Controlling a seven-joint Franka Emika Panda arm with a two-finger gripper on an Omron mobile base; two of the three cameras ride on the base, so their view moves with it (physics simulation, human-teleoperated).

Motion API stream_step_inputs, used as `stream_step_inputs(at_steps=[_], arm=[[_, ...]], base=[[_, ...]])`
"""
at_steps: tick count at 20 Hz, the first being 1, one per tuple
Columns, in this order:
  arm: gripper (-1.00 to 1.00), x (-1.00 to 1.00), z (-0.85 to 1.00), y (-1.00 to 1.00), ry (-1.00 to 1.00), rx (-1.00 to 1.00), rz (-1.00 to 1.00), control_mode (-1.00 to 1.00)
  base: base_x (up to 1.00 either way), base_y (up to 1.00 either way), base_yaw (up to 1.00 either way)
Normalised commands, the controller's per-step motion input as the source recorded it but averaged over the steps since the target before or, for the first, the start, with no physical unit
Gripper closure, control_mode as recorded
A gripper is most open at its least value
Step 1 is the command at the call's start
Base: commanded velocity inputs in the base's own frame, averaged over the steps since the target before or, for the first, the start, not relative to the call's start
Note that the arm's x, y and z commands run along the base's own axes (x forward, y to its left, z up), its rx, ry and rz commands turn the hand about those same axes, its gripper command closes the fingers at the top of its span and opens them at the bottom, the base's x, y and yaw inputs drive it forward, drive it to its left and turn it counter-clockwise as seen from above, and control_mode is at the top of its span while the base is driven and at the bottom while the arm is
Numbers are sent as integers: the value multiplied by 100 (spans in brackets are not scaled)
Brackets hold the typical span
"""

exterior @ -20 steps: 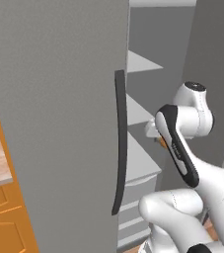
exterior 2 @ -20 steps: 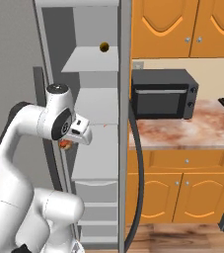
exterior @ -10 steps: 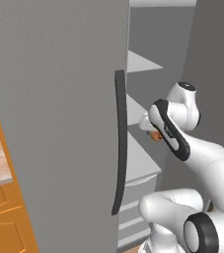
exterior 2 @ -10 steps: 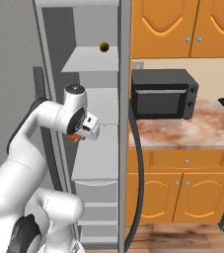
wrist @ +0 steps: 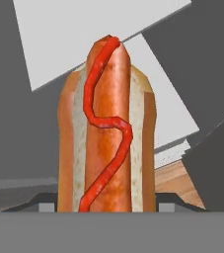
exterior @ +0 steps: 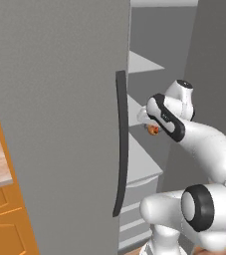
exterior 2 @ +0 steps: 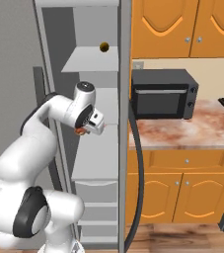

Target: Store the hot dog in the freezer for long-term storage. Close the freezer door after placing the cooked food.

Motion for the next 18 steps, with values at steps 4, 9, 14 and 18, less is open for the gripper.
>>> stream_step_inputs(at_steps=[4,9,14,18], arm=[[100,52,-4,2,-2,0,-5,-100],[100,52,-15,1,-3,0,-5,-100],[100,45,-16,0,-6,0,-3,-100],[100,60,0,7,0,0,-2,-100]], base=[[0,0,0],[0,0,0],[0,0,0],[0,0,0]])
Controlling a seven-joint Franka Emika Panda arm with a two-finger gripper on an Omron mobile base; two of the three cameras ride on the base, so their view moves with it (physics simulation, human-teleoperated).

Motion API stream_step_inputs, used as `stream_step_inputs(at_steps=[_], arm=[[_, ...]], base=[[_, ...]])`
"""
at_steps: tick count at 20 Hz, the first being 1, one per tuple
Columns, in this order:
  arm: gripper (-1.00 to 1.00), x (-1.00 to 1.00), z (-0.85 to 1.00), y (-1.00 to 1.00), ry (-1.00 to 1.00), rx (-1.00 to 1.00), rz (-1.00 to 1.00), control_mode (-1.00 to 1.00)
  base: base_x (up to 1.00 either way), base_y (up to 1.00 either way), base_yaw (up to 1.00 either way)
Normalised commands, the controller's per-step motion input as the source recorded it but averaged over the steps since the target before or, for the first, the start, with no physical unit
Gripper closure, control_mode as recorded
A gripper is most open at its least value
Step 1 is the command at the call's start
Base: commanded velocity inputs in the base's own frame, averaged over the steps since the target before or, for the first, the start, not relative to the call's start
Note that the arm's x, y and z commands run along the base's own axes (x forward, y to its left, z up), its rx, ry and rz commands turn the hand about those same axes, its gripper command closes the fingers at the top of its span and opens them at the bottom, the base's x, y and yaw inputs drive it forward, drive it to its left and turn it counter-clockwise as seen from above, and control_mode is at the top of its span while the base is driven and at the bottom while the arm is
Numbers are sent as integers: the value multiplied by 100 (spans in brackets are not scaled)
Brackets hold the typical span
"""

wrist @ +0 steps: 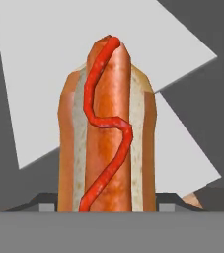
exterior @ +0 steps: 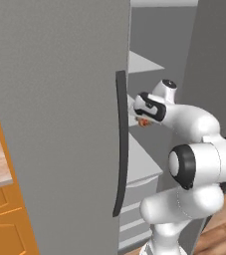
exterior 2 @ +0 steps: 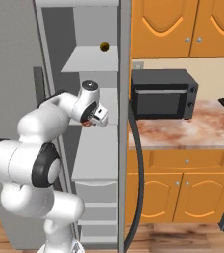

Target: Store the hot dog in the freezer for long-term storage. Close the freezer door after placing the cooked food.

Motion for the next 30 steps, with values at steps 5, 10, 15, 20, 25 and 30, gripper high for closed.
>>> stream_step_inputs(at_steps=[5,10,15,20,25,30], arm=[[100,60,-4,11,0,0,-1,-100],[100,65,-12,5,-1,0,-1,-100],[100,67,-24,0,-3,0,0,-100],[100,71,-27,0,0,0,0,-100],[100,72,-27,0,0,0,0,-100],[100,68,-25,0,0,0,0,-100]], base=[[0,0,0],[0,0,0],[0,0,0],[0,0,0],[0,0,0],[0,0,0]])
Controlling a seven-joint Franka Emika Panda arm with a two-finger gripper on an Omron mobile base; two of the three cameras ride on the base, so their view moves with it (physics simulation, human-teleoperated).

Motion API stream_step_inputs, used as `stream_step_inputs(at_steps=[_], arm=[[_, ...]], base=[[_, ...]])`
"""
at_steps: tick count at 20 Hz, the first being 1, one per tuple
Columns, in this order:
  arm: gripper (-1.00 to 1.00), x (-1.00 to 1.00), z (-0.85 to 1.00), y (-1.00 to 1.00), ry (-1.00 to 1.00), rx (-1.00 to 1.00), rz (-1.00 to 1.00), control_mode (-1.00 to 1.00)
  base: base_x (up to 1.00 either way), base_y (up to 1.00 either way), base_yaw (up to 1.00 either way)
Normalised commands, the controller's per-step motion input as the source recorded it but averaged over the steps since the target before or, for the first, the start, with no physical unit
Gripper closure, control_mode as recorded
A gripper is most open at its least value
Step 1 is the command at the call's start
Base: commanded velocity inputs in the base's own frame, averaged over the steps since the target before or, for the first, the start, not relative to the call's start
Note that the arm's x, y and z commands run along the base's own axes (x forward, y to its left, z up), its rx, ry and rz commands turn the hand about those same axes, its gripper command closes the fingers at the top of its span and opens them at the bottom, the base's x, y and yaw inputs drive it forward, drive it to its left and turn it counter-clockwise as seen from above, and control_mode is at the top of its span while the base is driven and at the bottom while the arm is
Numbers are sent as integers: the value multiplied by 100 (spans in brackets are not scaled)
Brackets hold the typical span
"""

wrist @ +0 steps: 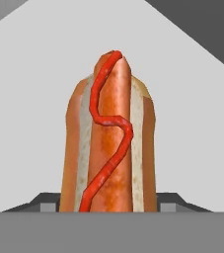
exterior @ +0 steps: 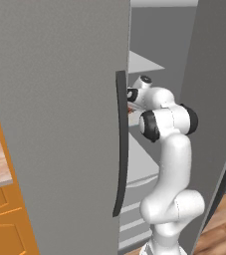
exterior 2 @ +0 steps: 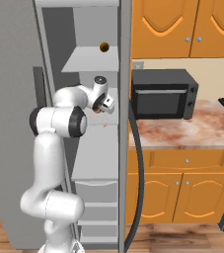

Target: Store the hot dog in the freezer for long-term storage. Close the freezer door after placing the cooked food.

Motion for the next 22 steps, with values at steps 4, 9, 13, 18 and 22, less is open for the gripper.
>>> stream_step_inputs(at_steps=[4,9,13,18,22], arm=[[100,22,-25,0,0,0,0,-100],[-100,2,-14,0,0,0,0,-100],[-100,0,-12,4,0,0,0,-100],[-100,0,-6,3,-4,0,0,-100],[-100,0,-1,0,-4,0,0,-100]], base=[[0,0,0],[0,0,0],[0,0,0],[0,0,0],[0,0,0]])
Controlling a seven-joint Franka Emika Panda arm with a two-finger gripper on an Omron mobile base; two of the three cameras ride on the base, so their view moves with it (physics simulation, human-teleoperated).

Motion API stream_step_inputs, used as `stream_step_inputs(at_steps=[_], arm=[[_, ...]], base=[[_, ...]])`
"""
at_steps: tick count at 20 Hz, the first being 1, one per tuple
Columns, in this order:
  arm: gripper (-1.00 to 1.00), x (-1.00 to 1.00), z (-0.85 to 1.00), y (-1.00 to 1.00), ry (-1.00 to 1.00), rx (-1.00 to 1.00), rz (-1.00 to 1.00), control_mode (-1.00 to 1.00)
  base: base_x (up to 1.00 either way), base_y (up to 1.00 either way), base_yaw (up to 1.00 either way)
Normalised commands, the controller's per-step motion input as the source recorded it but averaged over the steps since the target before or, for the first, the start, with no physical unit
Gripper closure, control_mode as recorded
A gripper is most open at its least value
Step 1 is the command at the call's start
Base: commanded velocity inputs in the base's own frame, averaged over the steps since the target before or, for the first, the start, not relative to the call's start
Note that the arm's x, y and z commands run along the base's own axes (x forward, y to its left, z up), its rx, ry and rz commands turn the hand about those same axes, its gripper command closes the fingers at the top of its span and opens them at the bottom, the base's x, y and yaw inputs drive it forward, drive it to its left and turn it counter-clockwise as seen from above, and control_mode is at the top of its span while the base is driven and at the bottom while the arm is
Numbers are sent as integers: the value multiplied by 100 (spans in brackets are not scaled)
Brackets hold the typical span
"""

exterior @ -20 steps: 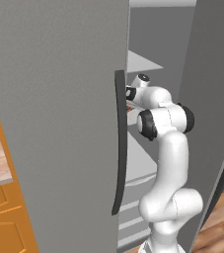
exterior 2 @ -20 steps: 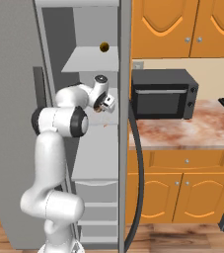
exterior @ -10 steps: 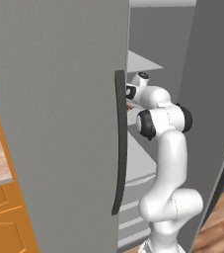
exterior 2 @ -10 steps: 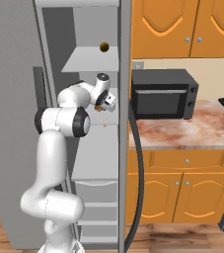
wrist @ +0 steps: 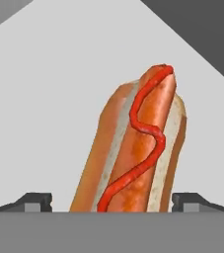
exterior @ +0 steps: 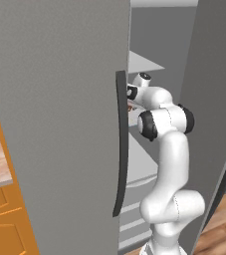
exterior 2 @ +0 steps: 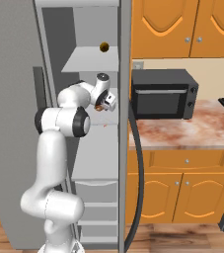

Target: Store the hot dog in the freezer for long-term storage. Close the freezer door after placing the cooked food.

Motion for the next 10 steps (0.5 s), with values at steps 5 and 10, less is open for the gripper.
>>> stream_step_inputs(at_steps=[5,10], arm=[[-100,-25,0,0,-1,0,-3,-100],[-100,-46,0,0,-5,0,-3,-100]], base=[[0,0,0],[0,0,0]])
